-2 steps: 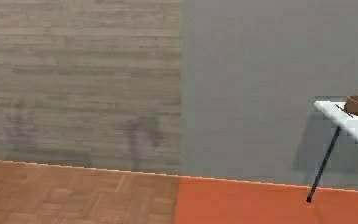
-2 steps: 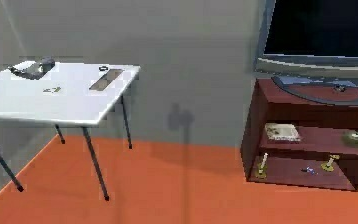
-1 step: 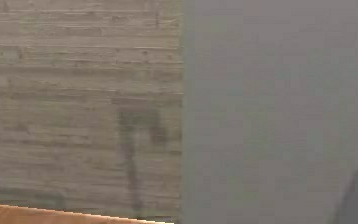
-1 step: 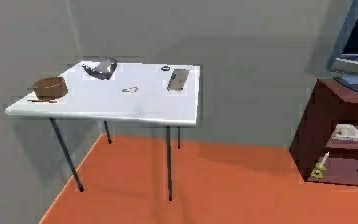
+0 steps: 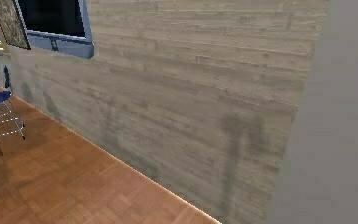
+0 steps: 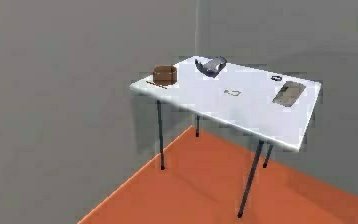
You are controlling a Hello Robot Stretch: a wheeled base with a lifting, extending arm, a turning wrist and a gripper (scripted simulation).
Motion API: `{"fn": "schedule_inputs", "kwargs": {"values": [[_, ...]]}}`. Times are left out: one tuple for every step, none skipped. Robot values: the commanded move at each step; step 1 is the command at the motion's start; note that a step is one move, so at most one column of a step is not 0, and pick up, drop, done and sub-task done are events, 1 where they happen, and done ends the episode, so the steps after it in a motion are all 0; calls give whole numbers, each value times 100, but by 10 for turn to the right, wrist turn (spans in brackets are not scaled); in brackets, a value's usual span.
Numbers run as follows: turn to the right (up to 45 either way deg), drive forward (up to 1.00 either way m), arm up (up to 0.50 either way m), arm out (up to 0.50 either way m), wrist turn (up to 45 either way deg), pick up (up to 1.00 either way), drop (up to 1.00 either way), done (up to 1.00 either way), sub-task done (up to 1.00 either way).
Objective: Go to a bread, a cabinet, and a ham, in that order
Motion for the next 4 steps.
{"fn": "schedule_inputs", "kwargs": {"values": [[0,40,0,0,0,0,0,0,0],[-450,0,0,0,0,0,0,0,0],[-60,0,0,0,0,0,0,0,0],[0,90,0,0,0,0,0,0,0]]}}
